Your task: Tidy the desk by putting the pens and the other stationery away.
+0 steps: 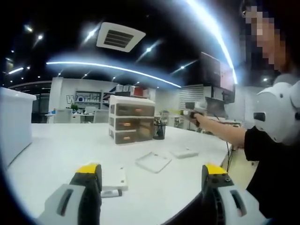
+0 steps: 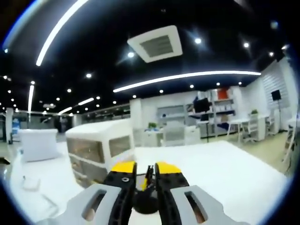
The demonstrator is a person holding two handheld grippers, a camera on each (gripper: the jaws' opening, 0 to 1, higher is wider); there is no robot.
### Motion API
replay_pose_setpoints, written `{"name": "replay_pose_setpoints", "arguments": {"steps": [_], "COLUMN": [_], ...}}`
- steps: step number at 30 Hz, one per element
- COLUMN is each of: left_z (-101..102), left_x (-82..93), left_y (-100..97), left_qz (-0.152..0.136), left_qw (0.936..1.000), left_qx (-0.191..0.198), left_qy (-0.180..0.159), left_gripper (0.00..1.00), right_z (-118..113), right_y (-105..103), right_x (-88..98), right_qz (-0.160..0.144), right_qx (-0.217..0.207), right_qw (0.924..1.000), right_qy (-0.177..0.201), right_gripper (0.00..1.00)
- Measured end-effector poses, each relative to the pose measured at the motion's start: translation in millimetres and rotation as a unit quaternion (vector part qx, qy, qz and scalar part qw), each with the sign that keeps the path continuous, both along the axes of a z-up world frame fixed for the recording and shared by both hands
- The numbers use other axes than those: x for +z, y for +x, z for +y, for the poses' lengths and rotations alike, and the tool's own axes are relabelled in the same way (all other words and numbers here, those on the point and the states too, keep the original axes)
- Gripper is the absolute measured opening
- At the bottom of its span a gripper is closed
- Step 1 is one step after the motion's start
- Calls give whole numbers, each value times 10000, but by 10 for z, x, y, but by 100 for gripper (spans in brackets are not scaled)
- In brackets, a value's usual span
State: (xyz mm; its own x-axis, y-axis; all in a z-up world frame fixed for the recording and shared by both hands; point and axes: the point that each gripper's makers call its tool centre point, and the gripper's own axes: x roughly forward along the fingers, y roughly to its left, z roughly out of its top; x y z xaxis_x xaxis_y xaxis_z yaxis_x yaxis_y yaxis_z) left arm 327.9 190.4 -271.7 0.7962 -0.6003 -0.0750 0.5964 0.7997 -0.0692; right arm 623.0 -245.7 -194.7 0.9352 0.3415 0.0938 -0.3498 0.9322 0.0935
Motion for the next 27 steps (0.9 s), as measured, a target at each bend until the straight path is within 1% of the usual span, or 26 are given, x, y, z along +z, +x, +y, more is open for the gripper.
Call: {"name": "replay_pose_setpoints", "arguments": {"steps": [9, 11, 17, 18, 19, 23, 27], "left_z": [-13, -1, 26, 26, 23, 19, 2], "left_x": [-6, -10, -10, -10, -11, -13, -2], "left_y": [23, 28, 25, 24, 23, 29, 29], "left_qz": [3, 11, 14, 14, 15, 16, 4], "left_qw": [10000, 10000, 10000, 10000, 10000, 10000, 10000], "left_qx": [-54, -44, -26, -26, -31, -46, -75], "left_qy": [11, 13, 3, 3, 0, 0, 6], "left_gripper": [87, 87, 87, 87, 87, 87, 87], "right_z": [-22, 2, 36, 36, 39, 23, 13], "right_y": [-584, -727, -1175, -1199, -1316, -1597, -1797], "right_x": [-199, -257, -388, -396, -434, -508, -582], "right_qz": [62, 85, 151, 155, 166, 187, 210], "right_qx": [175, 238, 360, 364, 373, 357, 312], "right_qw": [9998, 9997, 9991, 9991, 9990, 9990, 9991], "right_qy": [11, -50, -145, -154, -206, -203, -194], "right_gripper": [16, 16, 22, 23, 24, 27, 29]}}
